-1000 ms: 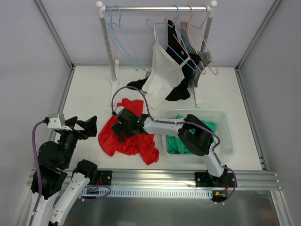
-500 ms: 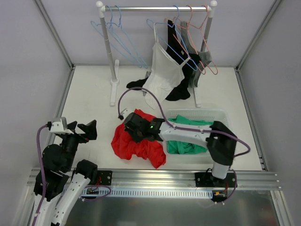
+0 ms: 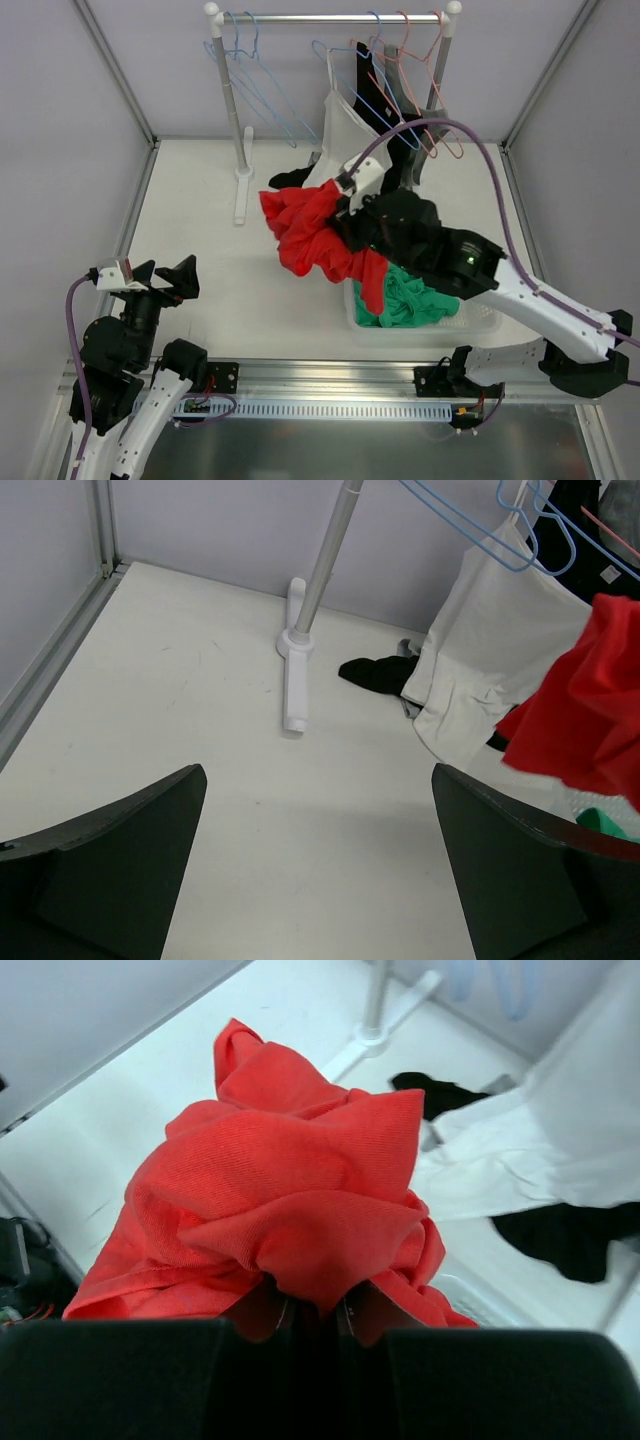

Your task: Remove the tank top from the hanger

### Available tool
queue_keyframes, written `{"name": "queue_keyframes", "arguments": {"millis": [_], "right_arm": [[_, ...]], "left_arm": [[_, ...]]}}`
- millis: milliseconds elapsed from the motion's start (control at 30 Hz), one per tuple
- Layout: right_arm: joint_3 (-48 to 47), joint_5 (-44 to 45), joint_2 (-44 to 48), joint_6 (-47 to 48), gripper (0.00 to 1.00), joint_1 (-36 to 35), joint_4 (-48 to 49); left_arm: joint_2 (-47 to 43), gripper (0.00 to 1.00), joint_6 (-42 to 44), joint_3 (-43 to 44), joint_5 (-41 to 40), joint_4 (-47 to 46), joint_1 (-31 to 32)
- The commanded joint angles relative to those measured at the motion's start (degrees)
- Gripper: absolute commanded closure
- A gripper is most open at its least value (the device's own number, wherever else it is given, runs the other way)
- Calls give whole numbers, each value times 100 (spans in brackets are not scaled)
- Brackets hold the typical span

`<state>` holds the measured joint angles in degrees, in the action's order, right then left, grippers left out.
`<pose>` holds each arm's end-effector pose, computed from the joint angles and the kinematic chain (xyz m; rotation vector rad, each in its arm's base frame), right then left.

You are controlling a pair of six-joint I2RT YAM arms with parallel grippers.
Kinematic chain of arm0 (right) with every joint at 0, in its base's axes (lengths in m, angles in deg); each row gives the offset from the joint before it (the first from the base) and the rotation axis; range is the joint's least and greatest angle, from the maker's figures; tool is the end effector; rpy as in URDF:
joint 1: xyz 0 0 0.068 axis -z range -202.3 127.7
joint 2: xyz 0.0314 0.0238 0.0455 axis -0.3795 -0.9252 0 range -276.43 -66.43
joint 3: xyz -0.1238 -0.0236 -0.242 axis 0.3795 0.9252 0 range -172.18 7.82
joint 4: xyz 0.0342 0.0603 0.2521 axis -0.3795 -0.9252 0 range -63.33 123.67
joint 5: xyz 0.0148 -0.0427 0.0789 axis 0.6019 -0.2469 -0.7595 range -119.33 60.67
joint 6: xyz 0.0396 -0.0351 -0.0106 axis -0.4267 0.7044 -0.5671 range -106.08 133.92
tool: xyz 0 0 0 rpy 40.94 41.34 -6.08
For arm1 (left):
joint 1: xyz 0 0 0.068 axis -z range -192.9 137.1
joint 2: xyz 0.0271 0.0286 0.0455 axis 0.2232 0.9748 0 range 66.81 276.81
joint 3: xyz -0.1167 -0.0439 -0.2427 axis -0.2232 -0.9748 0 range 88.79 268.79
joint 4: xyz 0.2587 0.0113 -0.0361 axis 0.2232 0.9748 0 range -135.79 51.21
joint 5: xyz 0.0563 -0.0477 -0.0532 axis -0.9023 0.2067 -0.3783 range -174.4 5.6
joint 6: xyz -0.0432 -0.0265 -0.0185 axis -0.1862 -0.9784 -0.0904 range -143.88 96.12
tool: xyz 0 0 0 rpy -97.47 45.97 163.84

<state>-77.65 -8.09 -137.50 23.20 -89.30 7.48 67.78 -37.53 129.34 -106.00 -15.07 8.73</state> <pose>0.1141 0.2359 0.4603 -0.8757 1.5495 0.4014 0.0165 0.0074 0.3368 -0.2132 1.4154 -0.2402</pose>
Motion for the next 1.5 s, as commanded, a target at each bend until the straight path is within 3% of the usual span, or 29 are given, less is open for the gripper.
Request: {"name": "queue_keyframes", "arguments": {"millis": [0,233,400,600,900,1033,1200,1467], "right_arm": [[-400,637,496,329,100,424,-596],[284,4,1648,495,100,1496,-1027],[943,215,2386,848,100,2146,-1107],[1112,-750,2695,479,100,2868,-1685],[1366,-946,2194,426,100,3693,-2232],[1770,-1770,1948,601,100,4527,-1767],[2104,-2306,1448,997,100,4994,-1170],[2148,-1772,507,672,100,5628,-756]], "left_arm": [[-36,1,91,-13,-125,-101,-53],[-62,1,82,-21,-151,-101,-45],[-62,1,73,-21,-151,-101,-45],[-62,1,73,-30,-151,-101,-45],[-53,1,55,-30,-177,-101,-45],[-53,1,47,-30,-204,-101,-53],[-53,1,47,-30,-221,-93,-45],[-238,1,47,-39,-265,-93,-45]]}}
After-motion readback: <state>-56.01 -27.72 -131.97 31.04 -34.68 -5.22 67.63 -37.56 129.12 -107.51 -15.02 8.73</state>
